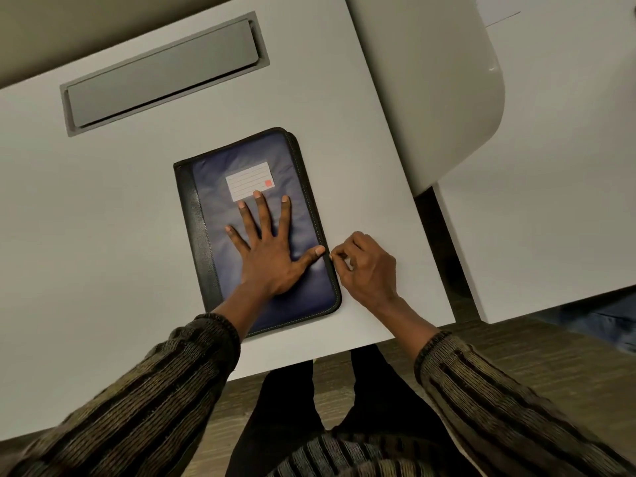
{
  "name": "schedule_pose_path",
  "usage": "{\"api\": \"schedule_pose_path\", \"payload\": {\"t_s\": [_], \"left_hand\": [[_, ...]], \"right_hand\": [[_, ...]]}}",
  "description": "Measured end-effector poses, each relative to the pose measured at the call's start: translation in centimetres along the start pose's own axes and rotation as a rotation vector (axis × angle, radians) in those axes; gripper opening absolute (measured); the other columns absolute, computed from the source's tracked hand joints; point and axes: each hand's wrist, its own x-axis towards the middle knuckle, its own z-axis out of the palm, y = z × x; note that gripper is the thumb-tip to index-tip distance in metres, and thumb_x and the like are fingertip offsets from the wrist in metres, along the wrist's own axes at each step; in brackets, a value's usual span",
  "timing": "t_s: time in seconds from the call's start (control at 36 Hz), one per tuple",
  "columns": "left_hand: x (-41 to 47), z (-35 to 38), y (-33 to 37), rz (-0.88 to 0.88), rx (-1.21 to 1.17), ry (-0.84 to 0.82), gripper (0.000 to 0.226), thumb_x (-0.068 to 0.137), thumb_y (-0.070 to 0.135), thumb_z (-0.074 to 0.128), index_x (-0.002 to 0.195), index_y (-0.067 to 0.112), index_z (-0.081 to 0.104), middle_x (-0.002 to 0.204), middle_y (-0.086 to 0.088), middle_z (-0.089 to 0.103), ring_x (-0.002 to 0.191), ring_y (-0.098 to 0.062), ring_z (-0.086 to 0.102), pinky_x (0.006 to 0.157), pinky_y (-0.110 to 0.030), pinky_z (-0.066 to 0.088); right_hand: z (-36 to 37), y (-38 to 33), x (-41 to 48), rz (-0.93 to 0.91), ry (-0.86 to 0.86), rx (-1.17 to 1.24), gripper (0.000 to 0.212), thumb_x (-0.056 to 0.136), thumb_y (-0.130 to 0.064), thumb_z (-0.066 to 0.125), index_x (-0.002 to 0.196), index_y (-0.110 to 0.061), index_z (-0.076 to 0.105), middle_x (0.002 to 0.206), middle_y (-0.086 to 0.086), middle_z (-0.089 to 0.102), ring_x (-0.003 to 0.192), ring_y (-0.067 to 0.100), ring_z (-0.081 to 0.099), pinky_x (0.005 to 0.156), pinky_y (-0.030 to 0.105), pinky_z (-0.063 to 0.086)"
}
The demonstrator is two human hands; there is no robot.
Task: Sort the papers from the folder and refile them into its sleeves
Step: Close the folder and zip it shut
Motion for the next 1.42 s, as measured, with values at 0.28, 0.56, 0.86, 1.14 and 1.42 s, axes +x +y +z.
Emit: {"api": "schedule_pose_path", "payload": {"t_s": [0.28, 0.56, 0.86, 1.14, 1.42], "left_hand": [[0.1, 0.6, -1.4, -0.017, -0.018, 0.036, 0.089, 0.105, 0.076, 0.018, 0.167, 0.023, -0.017, 0.172, 0.003, -0.032, 0.157, -0.029, -0.032, 0.124, -0.072, -0.005], [0.2, 1.2, -1.2, -0.02, 0.004, 0.076, 0.093, 0.102, 0.08, 0.015, 0.168, 0.023, -0.016, 0.174, 0.001, -0.028, 0.159, -0.03, -0.029, 0.125, -0.07, -0.008], [0.2, 1.3, -1.3, -0.017, 0.004, 0.078, 0.092, 0.103, 0.078, 0.019, 0.168, 0.022, -0.016, 0.174, 0.0, -0.028, 0.158, -0.03, -0.03, 0.124, -0.072, -0.005], [0.2, 1.4, -1.4, -0.01, 0.004, 0.087, 0.093, 0.102, 0.079, 0.018, 0.168, 0.022, -0.016, 0.174, -0.001, -0.027, 0.159, -0.032, -0.028, 0.124, -0.072, -0.004], [0.2, 1.4, -1.4, -0.008, 0.004, 0.094, 0.093, 0.103, 0.079, 0.019, 0.168, 0.022, -0.015, 0.174, -0.001, -0.026, 0.16, -0.031, -0.027, 0.124, -0.072, -0.004]], "right_hand": [[0.3, 0.3, 0.7, -0.046, 0.004, 0.015, 0.004, 0.093, -0.021, 0.073, 0.094, -0.018, 0.073, 0.092, -0.003, 0.06, 0.08, 0.016, 0.057, 0.05, 0.038, 0.05], [0.4, 0.3, 1.7, -0.045, 0.009, 0.007, 0.006, 0.092, -0.026, 0.071, 0.092, -0.021, 0.073, 0.092, -0.005, 0.061, 0.078, 0.014, 0.059, 0.049, 0.035, 0.049], [0.5, -0.2, 1.2, -0.023, 0.063, -0.015, 0.009, 0.091, -0.025, 0.07, 0.085, -0.019, 0.07, 0.087, -0.006, 0.062, 0.073, 0.014, 0.058, 0.047, 0.036, 0.047], [0.7, 0.4, 1.7, -0.045, 0.056, -0.008, 0.011, 0.093, -0.025, 0.071, 0.085, -0.018, 0.07, 0.088, -0.004, 0.062, 0.076, 0.016, 0.059, 0.05, 0.038, 0.05], [0.6, 0.4, 2.5, -0.064, 0.024, -0.012, 0.008, 0.093, -0.025, 0.073, 0.089, -0.018, 0.072, 0.09, -0.004, 0.063, 0.076, 0.014, 0.058, 0.05, 0.035, 0.051]]}}
